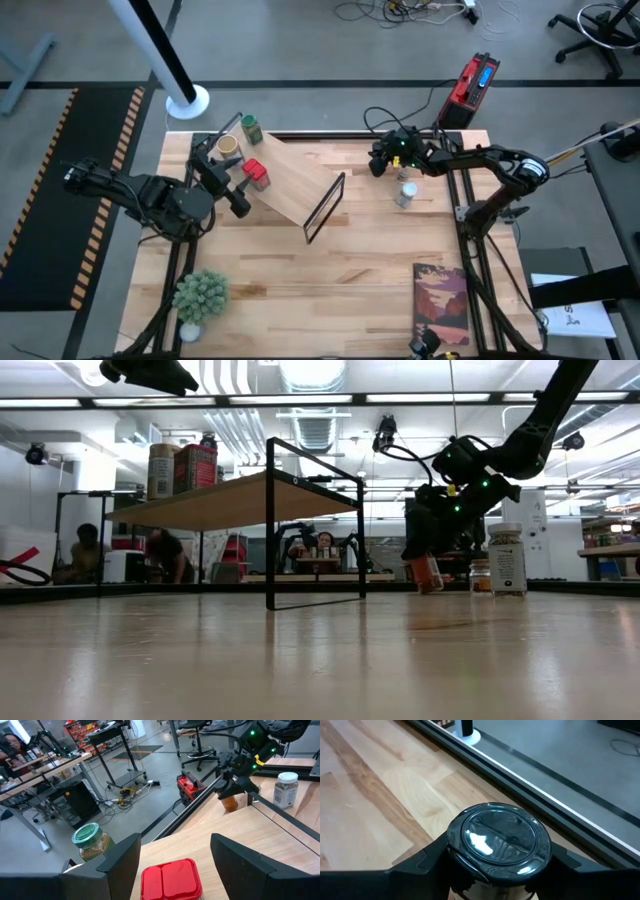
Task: Shelf spices
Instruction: Remove the black seasoning bottle from the shelf, then remove the red seasoning can from the shelf
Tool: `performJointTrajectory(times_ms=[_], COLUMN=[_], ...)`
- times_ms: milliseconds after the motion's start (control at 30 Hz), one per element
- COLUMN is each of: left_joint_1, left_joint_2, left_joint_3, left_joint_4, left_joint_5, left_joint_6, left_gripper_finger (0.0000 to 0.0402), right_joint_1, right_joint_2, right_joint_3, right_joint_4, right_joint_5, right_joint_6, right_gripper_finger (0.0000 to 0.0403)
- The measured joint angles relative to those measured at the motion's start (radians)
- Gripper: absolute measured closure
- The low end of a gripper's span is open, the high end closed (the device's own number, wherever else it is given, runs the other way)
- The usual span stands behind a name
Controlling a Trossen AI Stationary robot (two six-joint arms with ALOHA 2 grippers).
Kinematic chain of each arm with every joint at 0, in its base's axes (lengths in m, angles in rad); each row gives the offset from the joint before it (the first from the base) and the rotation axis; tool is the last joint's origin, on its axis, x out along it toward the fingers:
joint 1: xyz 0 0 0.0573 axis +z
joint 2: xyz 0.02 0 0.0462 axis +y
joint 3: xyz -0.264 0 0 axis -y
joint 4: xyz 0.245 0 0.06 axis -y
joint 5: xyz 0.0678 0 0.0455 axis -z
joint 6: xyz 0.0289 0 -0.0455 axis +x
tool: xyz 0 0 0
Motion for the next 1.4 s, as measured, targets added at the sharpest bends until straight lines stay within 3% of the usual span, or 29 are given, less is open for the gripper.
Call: performJointTrajectory(times_ms=[267,567,900,1167,1400], left_joint_1=[0.000,0.000,0.000,0.000,-0.001], left_joint_2=[0.000,0.000,0.000,0.000,-0.002], left_joint_3=[0.000,0.000,0.000,0.000,0.000], left_joint_4=[0.000,0.000,0.000,0.000,-0.038], left_joint_5=[0.014,0.020,0.021,0.028,0.101], left_joint_6=[-0.002,0.004,0.013,0.013,-0.039], left_gripper_finger=[0.0171,0.0171,0.0171,0.0171,0.0171], right_joint_1=[0.003,0.003,0.033,0.141,0.182], right_joint_2=[-0.019,-0.171,-0.344,-0.327,-0.248], right_joint_3=[-0.003,-0.003,0.017,0.128,0.275], right_joint_4=[-0.048,-0.118,-0.117,-0.108,-0.112], right_joint_5=[-0.007,-0.007,-0.063,-0.130,-0.278], right_joint_6=[0.001,-0.011,0.000,-0.025,-0.028], right_gripper_finger=[0.0152,0.0111,0.0117,0.0132,0.0137])
